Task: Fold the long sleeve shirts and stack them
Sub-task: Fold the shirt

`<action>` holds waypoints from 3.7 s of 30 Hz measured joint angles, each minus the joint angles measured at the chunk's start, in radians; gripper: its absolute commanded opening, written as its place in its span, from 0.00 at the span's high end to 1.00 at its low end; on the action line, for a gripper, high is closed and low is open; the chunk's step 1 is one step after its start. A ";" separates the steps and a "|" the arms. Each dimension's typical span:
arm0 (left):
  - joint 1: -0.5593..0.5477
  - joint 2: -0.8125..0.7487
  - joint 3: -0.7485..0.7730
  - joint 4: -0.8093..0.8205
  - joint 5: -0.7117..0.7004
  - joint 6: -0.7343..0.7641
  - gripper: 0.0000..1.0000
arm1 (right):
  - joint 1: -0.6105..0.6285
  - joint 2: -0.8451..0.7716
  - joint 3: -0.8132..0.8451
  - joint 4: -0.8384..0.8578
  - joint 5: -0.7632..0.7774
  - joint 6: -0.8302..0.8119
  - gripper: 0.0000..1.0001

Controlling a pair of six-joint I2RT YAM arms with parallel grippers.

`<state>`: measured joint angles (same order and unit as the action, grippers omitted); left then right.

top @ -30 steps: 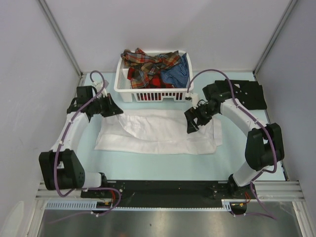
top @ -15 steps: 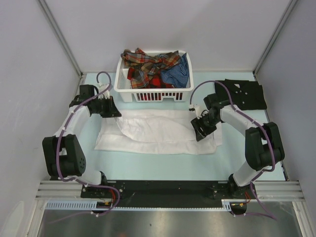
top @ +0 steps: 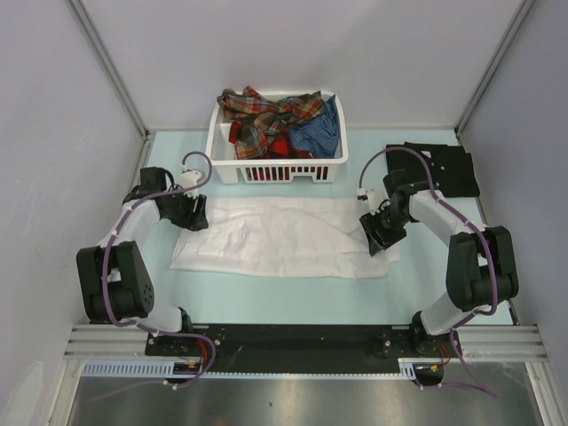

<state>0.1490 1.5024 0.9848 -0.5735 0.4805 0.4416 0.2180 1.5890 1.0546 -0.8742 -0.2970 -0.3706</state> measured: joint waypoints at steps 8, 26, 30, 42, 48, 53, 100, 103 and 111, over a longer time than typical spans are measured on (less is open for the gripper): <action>-0.013 -0.092 -0.023 -0.084 0.007 0.246 0.35 | -0.041 0.019 -0.002 -0.002 0.029 -0.001 0.52; 0.009 -0.127 -0.087 -0.164 0.017 0.330 0.32 | -0.103 -0.038 -0.093 0.020 0.099 -0.109 0.46; 0.063 -0.103 -0.087 -0.212 0.027 0.358 0.27 | -0.116 -0.097 -0.093 -0.014 0.096 -0.150 0.48; 0.151 -0.093 -0.089 -0.261 0.058 0.381 0.24 | 0.006 -0.017 -0.140 0.012 0.115 -0.187 0.56; 0.285 -0.073 -0.072 -0.278 0.103 0.363 0.25 | -0.024 0.005 -0.171 0.052 0.130 -0.192 0.58; 0.303 -0.015 -0.071 -0.270 0.145 0.305 0.25 | -0.074 -0.020 -0.188 0.063 0.104 -0.208 0.56; 0.163 -0.155 -0.001 -0.367 0.217 0.568 0.25 | -0.446 0.196 0.060 -0.048 -0.085 -0.074 0.62; 0.160 -0.140 -0.001 -0.358 0.205 0.532 0.25 | -0.448 0.206 0.045 -0.030 -0.093 -0.070 0.76; 0.159 -0.111 0.033 -0.340 0.206 0.458 0.26 | -0.483 0.219 0.039 -0.025 -0.128 -0.056 0.68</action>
<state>0.3077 1.3918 1.0180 -0.9138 0.6865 0.8997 -0.2646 1.8076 1.0939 -0.8989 -0.4248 -0.4267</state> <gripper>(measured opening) 0.744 0.253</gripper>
